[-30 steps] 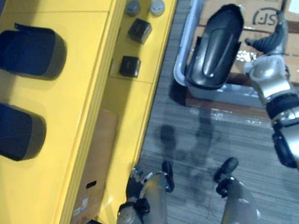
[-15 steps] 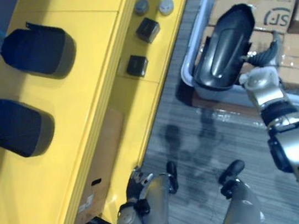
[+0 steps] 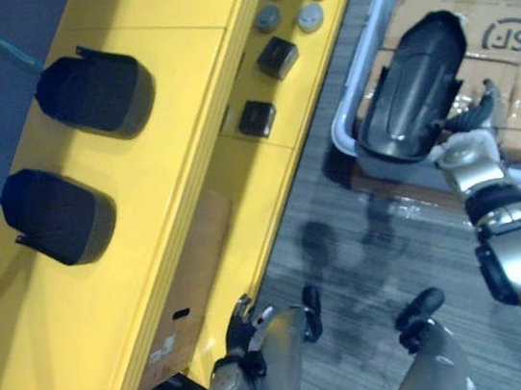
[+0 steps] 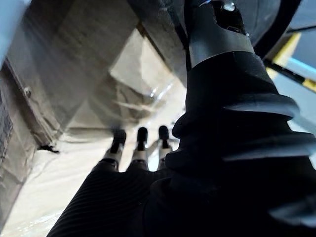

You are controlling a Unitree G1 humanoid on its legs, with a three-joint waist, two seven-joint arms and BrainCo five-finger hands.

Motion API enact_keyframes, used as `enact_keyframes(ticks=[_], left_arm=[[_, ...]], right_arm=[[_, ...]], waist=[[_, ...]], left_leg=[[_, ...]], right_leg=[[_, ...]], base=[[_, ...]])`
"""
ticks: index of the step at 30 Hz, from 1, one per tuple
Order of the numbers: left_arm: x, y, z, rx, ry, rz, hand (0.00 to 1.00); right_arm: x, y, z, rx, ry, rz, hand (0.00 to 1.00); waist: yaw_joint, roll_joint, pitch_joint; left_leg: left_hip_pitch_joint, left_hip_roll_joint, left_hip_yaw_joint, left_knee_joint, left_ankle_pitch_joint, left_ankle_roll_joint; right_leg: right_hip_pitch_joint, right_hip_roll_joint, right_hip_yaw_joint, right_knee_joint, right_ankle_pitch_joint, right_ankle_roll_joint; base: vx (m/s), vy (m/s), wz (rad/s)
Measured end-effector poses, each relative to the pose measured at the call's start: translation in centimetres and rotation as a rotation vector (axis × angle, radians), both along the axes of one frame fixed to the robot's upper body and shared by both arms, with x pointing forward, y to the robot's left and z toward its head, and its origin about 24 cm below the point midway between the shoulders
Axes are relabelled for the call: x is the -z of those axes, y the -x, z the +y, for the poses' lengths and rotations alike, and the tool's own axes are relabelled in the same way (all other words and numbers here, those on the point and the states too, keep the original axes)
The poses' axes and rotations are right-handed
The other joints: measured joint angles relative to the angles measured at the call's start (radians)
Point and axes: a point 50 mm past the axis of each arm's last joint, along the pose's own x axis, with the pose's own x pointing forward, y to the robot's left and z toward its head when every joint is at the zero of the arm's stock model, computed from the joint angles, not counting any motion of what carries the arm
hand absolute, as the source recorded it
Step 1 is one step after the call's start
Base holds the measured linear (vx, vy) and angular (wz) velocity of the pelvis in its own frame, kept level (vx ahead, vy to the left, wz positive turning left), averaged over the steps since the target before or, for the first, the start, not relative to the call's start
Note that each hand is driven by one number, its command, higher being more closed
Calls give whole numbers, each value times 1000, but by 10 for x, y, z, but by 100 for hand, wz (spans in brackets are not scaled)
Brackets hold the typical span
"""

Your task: Walk over and take plastic housings, then place them on the shelf

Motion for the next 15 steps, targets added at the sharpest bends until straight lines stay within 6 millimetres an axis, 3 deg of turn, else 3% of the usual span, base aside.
enact_keyframes(ticks=[6, 15], left_arm=[[-1, -2, -2, 9, 4, 4, 0], [-1, -2, -3, 31, 19, -3, 0]], right_arm=[[-15, 9, -27, 33, -17, 89, 100], [-14, 22, -47, 159, 113, 395, 100]], waist=[[17, 3, -2], [25, 10, -7]], left_leg=[[-7, 0, -1, 1, 0, 0], [-15, -12, -19, 3, 0, 0]], right_leg=[[-8, -2, 0, 5, 0, 2], [-8, -17, -14, 26, -11, 10]], base=[[-5, 34, 0], [6, 40, 7]])
